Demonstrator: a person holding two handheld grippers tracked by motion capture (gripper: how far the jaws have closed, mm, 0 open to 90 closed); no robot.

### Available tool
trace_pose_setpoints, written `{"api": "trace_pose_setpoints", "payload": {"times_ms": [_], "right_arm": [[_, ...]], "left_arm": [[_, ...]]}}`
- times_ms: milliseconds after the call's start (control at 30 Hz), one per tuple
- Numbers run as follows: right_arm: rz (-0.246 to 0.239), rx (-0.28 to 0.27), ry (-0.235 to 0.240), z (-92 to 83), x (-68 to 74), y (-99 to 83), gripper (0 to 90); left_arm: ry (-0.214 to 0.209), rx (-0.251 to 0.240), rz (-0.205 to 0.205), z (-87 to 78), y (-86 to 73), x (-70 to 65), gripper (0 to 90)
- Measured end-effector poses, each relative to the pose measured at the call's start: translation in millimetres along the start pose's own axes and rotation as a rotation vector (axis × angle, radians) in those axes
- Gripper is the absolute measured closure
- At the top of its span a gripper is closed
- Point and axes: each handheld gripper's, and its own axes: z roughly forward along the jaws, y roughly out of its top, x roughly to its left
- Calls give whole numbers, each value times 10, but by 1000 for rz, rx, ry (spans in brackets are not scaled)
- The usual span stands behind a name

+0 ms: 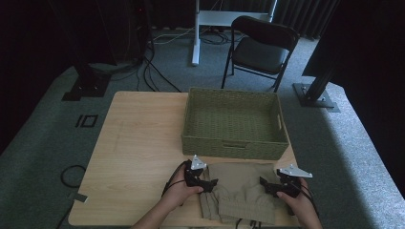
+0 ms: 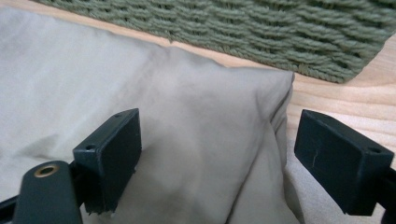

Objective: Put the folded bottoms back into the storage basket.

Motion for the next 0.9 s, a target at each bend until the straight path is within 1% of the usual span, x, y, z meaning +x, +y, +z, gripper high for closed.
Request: {"api": "trace_pose_setpoints", "payload": {"times_ms": [133,233,333,400,467,500,567,600,633,700,767,833,900], "right_arm": [[-6,21,-8,41,4,-18,145],[-5,25,-10,62,-2,-28,145],[8,33,-12,74,-12,-27,151],[4,36,-14,77,-5,-25,151],[-5,38,-19,83,5,-23,151],[-10,41,-24,87,14,-22,151],[-29,47,-28,92,32,-22,141],[-39,53,-16,94,40,-21,126],[-54,58,-17,99,53,-20,125],[-52,61,-29,104,77,-20,125],[-53,60,-29,105,81,-20,130],[-52,57,-30,102,84,-22,145],[-59,51,-22,92,94,-28,196]], "left_arm": [[5,6,-6,44,-8,4,189],[5,14,1,69,-16,8,189],[10,-1,10,96,-26,6,186],[15,-5,9,108,-23,-4,186],[19,-25,17,133,-32,-15,186],[25,-29,13,144,-28,-27,186],[34,-25,22,157,-20,-45,185],[34,-22,27,164,-16,-54,185],[36,-21,31,173,-10,-63,184],[48,-17,38,192,4,-83,181],[54,-13,47,216,21,-102,181],[54,-16,45,238,38,-112,182],[55,-16,50,250,51,-112,202]]}}
